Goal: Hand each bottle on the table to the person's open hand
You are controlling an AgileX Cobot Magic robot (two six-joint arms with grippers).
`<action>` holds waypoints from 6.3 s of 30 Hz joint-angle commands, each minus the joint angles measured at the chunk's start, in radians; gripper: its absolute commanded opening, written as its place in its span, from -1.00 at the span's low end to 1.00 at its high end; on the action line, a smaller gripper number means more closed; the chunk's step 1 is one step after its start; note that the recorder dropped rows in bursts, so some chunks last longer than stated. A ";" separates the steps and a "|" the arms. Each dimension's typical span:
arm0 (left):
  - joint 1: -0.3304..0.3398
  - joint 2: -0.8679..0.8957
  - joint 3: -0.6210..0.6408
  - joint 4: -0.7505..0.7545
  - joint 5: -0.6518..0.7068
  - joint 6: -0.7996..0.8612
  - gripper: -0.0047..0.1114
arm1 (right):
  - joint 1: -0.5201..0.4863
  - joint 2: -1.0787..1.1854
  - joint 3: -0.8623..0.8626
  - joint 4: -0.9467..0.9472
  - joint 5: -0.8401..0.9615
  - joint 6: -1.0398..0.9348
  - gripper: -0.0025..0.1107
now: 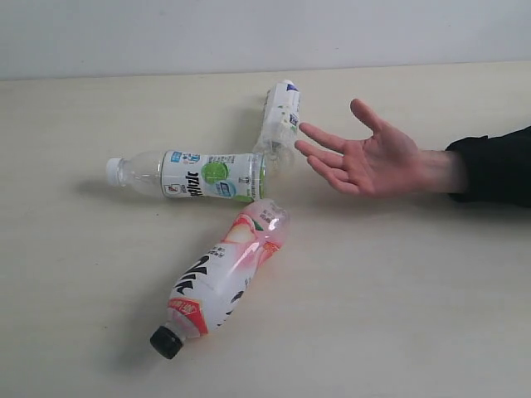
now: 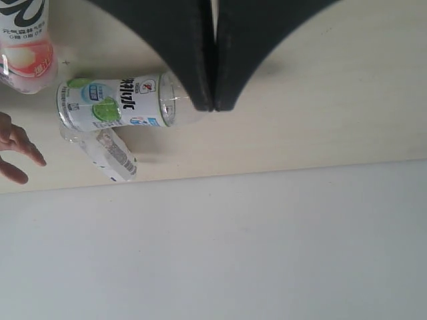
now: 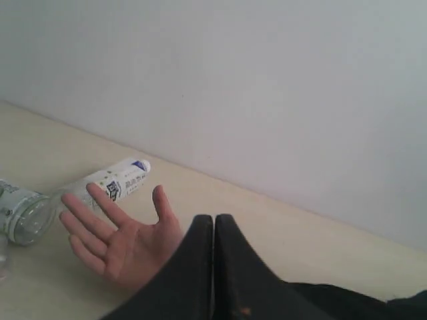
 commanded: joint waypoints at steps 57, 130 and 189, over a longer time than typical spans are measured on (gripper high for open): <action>0.002 -0.003 0.001 -0.002 -0.005 -0.007 -0.92 | 0.496 1.650 -0.866 0.160 0.291 -1.412 0.42; 0.002 -0.003 0.001 -0.002 -0.005 -0.007 -0.92 | 0.008 1.860 -1.281 0.330 0.786 -0.081 -0.25; 0.002 -0.003 0.001 -0.002 -0.005 -0.007 -0.92 | 0.008 -0.084 -0.012 0.264 0.045 -0.141 -0.96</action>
